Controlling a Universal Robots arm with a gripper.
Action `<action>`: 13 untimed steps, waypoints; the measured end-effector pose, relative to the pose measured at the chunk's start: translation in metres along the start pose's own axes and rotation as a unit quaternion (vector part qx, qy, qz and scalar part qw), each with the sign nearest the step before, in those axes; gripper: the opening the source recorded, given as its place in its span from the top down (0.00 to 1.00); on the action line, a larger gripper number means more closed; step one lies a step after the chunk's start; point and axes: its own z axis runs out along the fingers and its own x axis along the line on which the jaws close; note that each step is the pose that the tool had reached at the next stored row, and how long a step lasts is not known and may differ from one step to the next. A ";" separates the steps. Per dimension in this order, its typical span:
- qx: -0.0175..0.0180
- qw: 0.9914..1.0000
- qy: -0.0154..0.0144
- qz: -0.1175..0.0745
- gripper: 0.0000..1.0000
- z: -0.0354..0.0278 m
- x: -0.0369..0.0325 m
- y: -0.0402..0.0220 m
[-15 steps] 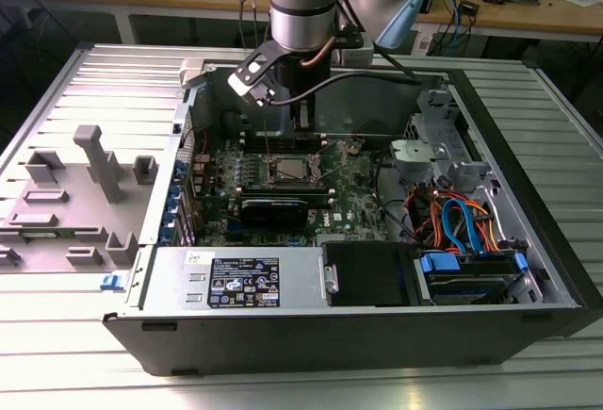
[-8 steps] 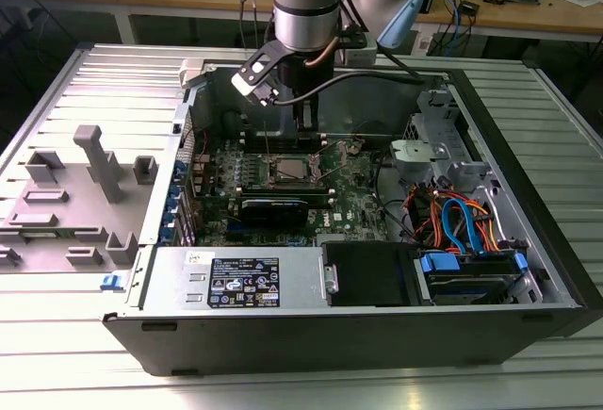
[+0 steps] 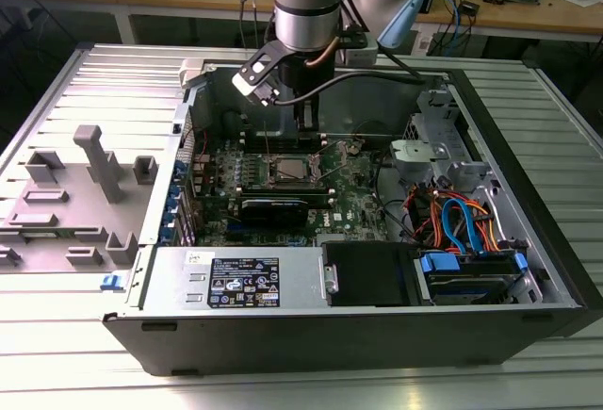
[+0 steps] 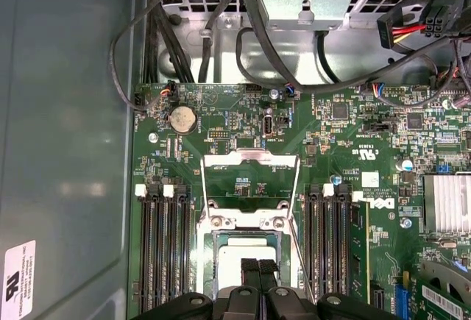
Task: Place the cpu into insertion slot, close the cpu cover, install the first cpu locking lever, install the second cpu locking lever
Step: 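Close the cpu cover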
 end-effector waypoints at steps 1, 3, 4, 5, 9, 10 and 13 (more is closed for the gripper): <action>0.000 1.000 0.000 0.000 0.89 0.0000 0.0000 0.0002; 0.000 1.000 0.000 0.000 0.89 0.0001 0.0000 0.0013; 0.000 1.000 0.000 0.000 0.89 0.0001 0.0000 0.0018; 0.000 1.000 0.000 0.000 0.89 0.0002 0.0000 0.0024; 0.000 1.000 0.000 0.000 0.89 0.0003 0.0000 0.0040; 0.000 1.000 0.000 0.000 0.89 0.0003 0.0000 0.0044; 0.000 1.000 0.000 0.000 0.89 0.0003 -0.0001 0.0057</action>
